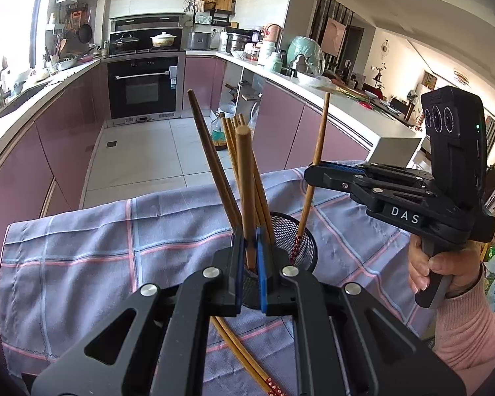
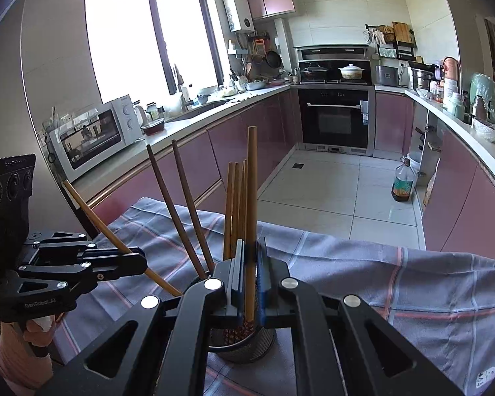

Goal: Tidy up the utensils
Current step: 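Lower the chopsticks into the mesh cup and open both tools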

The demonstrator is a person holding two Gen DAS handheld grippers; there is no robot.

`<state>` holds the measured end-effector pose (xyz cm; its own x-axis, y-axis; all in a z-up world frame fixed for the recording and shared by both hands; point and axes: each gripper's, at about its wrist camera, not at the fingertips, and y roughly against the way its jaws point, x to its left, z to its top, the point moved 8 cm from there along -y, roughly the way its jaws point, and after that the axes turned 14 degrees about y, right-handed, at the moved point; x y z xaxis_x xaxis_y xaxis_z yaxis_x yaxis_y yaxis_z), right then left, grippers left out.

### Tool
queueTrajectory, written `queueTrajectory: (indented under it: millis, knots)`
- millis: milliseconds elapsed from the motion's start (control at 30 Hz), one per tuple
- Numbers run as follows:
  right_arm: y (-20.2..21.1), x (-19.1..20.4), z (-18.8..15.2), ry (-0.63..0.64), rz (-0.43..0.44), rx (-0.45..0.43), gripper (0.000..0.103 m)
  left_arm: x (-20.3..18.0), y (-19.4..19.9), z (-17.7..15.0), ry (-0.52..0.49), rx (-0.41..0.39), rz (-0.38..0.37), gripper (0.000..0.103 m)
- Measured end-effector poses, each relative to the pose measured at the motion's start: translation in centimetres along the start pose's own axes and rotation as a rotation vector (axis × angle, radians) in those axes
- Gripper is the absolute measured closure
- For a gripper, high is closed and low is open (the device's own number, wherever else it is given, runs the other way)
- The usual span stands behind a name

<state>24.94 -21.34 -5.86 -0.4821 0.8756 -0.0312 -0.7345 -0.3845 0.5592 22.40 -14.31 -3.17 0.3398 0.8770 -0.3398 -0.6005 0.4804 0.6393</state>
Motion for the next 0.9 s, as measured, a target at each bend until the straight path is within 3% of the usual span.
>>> queueTrajectory:
  millis: [300, 567, 900]
  knots:
    - [-1.2, -0.7, -0.5, -0.04, -0.005, 0.019, 0.095, 1.0, -2.5, 1.0, 0.025, 0.033, 0.033, 0.094]
    - [-0.9, -1.0, -0.6, -0.063, -0.003, 0.001, 0.081, 3.2, -3.8, 1.6, 0.116, 0.015, 0.058, 0.073]
    - [0.1, -0.3, -1.4, -0.063, 0.014, -0.019, 0.075, 3.8, -2.7, 0.7, 0.12, -0.038, 0.065, 0.068]
